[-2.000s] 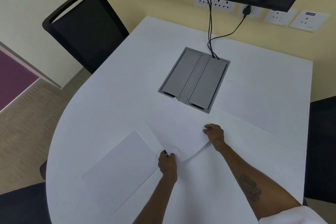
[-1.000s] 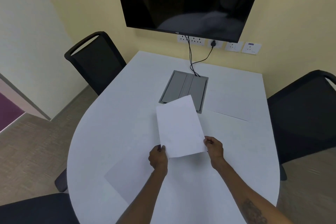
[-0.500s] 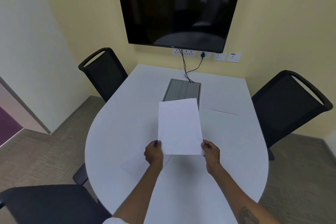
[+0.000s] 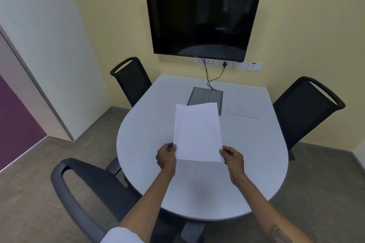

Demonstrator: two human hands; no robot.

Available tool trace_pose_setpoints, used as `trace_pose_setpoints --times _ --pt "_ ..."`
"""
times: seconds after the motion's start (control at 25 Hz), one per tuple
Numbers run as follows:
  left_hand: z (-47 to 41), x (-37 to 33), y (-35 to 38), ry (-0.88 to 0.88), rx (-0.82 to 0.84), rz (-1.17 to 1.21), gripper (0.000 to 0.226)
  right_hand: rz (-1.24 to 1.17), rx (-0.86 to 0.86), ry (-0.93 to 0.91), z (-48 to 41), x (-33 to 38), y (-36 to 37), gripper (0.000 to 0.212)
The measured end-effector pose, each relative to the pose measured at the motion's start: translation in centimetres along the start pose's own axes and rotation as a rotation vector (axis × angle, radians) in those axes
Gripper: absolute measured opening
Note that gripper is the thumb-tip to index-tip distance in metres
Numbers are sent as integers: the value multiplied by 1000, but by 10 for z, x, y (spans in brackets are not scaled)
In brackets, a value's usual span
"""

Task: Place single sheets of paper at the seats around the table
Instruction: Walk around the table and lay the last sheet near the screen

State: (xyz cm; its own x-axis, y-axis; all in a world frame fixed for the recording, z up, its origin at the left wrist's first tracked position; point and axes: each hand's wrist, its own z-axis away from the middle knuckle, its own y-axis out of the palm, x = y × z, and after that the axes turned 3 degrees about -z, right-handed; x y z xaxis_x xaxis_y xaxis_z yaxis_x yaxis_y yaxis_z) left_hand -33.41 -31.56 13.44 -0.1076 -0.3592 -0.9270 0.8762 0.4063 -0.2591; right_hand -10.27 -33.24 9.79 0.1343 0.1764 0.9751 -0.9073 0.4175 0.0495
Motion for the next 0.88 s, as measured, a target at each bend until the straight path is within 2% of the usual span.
trace_pose_setpoints --times 0.44,0.64,0.88 --pt "49 14 -140 39 0 92 23 -109 86 31 144 9 47 17" --pt "20 8 -203 35 -17 147 24 -126 181 41 181 20 103 17" --pt "-35 7 -275 72 28 144 20 -139 182 45 214 21 186 19"
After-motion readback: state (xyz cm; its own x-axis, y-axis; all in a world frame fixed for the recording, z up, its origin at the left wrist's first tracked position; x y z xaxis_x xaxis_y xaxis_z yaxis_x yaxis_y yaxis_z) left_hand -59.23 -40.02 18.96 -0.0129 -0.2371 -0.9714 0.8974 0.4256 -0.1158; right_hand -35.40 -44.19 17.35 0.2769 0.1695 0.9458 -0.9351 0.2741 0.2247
